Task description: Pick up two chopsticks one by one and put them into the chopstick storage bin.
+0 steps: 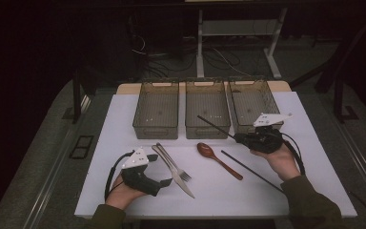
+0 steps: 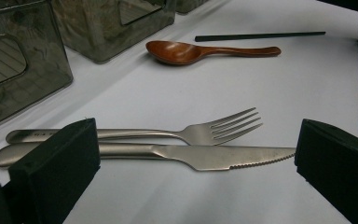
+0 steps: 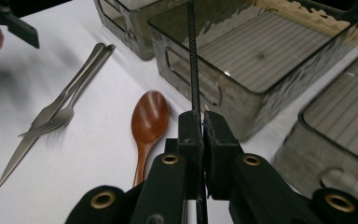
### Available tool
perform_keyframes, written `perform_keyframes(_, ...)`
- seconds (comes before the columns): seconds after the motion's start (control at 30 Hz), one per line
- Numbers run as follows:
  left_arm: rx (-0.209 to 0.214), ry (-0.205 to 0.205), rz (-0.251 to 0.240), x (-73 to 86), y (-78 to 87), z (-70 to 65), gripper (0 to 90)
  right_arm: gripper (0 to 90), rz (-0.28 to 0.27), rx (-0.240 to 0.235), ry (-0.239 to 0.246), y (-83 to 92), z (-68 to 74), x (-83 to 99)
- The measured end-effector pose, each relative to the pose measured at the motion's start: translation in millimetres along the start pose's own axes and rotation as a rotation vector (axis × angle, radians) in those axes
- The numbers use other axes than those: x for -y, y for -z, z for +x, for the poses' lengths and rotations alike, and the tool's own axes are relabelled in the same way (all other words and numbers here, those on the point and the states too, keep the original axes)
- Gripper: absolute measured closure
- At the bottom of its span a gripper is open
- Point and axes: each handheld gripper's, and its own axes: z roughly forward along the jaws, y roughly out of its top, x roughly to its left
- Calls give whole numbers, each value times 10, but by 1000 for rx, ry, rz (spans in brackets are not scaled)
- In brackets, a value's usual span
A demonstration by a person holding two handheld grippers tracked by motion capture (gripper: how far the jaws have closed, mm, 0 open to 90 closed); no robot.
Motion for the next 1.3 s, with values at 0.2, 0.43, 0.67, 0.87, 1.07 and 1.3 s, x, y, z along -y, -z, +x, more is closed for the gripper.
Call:
perform_keyframes(0.2,0,1,0,-1,2,4,0,853,-1,-1,-9,-125,17,-129)
perform_keyframes(0.43,2,-1,0,-2,9,8,0,853,0,-1,-12,-341,59,-383)
perform_keyframes(0.67,3,8,-7,-3,8,4,0,853,14,3,-12,-536,113,-582)
perform_keyframes(0.87,4,13,-12,-2,10,8,0,853,19,6,-20,-766,175,-818)
perform_keyframes(1.07,6,14,-14,-4,16,9,0,853,31,10,-32,-995,216,-996)
perform_keyframes(1.3,6,8,-14,-6,19,7,0,852,61,16,-35,-1251,265,-1155)
